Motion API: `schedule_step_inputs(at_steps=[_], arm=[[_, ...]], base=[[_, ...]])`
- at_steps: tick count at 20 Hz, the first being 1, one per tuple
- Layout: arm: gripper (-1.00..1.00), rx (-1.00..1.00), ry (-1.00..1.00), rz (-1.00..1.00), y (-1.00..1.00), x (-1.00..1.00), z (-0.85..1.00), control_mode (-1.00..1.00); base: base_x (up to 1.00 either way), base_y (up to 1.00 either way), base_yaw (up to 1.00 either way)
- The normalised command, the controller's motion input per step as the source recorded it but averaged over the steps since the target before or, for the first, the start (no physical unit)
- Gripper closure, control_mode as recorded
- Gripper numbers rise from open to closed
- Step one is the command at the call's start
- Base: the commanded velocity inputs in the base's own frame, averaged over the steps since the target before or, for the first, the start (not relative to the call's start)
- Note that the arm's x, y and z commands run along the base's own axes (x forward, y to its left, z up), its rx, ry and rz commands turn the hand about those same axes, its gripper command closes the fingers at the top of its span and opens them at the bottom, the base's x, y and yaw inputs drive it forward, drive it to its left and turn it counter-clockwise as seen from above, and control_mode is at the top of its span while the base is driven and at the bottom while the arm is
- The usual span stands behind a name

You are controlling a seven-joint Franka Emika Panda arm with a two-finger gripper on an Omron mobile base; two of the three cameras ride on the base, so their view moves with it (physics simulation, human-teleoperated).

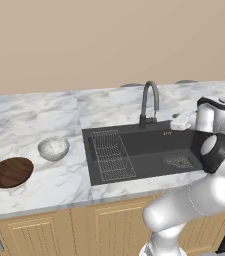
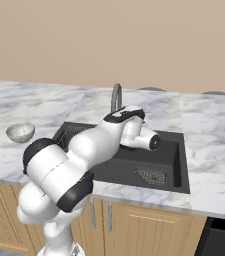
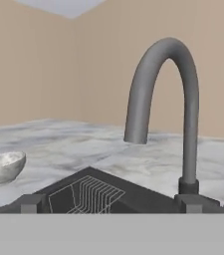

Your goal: Rinse each bowl for a few seconds and place them down in the sink or on the counter.

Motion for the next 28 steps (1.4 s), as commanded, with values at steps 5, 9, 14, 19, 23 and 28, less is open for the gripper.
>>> schedule_step_inputs(at_steps=[5,9,14,19,23,28], arm=[[-1.0,0.11,0.0,0.0,-0.21,0.22,-0.05,-1.0],[-1.0,0.09,-0.03,0.0,-0.18,0.21,-0.1,-1.0],[-1.0,0.05,-0.04,0.0,-0.04,0.28,-0.11,-1.0],[-1.0,0.04,-0.04,0.0,0.0,0.29,-0.12,-1.0],[-1.0,0.03,-0.03,0.0,-0.05,0.27,-0.07,-1.0],[-1.0,0.02,0.0,0.0,-0.04,0.31,-0.04,-1.0]], base=[[0.0,0.0,0.0],[0.0,0.0,0.0],[0.0,0.0,0.0],[0.0,0.0,0.0],[0.0,0.0,0.0],[0.0,0.0,0.0]])
